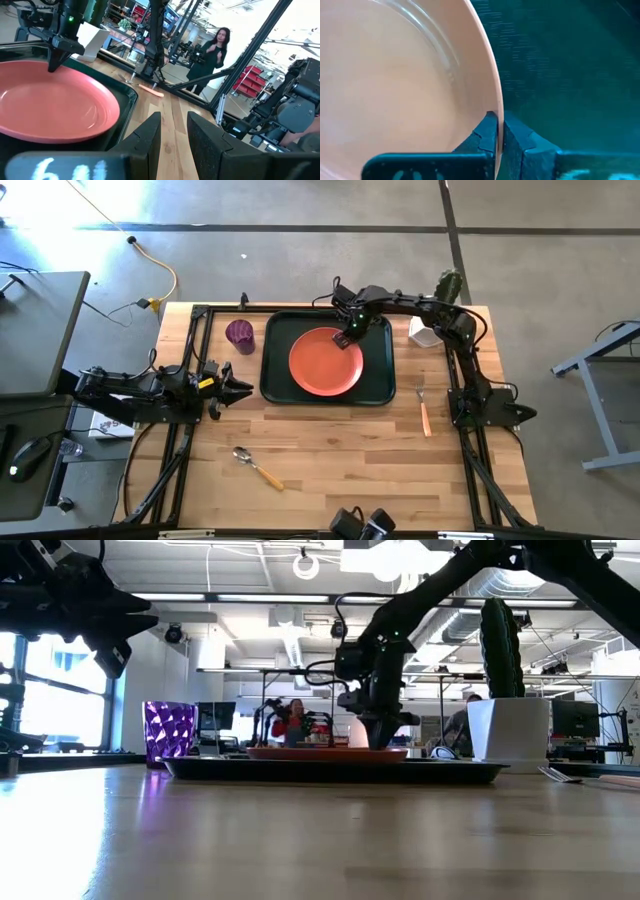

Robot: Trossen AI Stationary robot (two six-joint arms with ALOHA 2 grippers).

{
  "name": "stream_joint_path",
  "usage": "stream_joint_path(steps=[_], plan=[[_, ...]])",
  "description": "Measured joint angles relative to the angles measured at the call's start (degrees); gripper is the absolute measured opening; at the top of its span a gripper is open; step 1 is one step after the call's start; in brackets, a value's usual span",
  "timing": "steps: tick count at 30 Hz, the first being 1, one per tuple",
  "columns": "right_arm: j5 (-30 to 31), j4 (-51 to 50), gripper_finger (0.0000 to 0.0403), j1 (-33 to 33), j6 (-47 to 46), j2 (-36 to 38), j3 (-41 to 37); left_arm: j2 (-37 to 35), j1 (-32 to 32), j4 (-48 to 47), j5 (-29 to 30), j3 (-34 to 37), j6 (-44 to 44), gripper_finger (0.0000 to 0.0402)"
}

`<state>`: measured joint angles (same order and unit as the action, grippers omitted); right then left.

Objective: Pick and place plate/cup/fork/spoon on tray
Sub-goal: Put the orange plate on the black serving tray, then put the purple glass on the black serving tray to the top left of the orange plate

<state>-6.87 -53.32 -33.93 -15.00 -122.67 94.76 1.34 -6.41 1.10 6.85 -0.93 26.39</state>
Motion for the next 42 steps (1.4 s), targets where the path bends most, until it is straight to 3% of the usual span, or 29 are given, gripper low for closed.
stream_joint_path(steps=[10,16,35,42], plan=[[0.65,-0.2,0.0089,-0.02,-0.03,0.07,0.0,-0.02,0.01,0.01,0.0,0.0,0.0,0.0085],[1.14,-1.39,0.0115,-0.02,-0.19,0.94,0.0,-0.02,0.0,0.02,0.0,0.01,0.0,0.0085],[1.37,-3.9,0.0124,-0.15,-2.96,1.38,0.05,-0.02,0.0,0.09,0.2,0.0,0.0,0.0085],[3.44,-6.22,0.0124,-0.02,-2.53,1.38,4.75,-0.02,0.02,0.09,0.2,0.0,0.0,0.0085]])
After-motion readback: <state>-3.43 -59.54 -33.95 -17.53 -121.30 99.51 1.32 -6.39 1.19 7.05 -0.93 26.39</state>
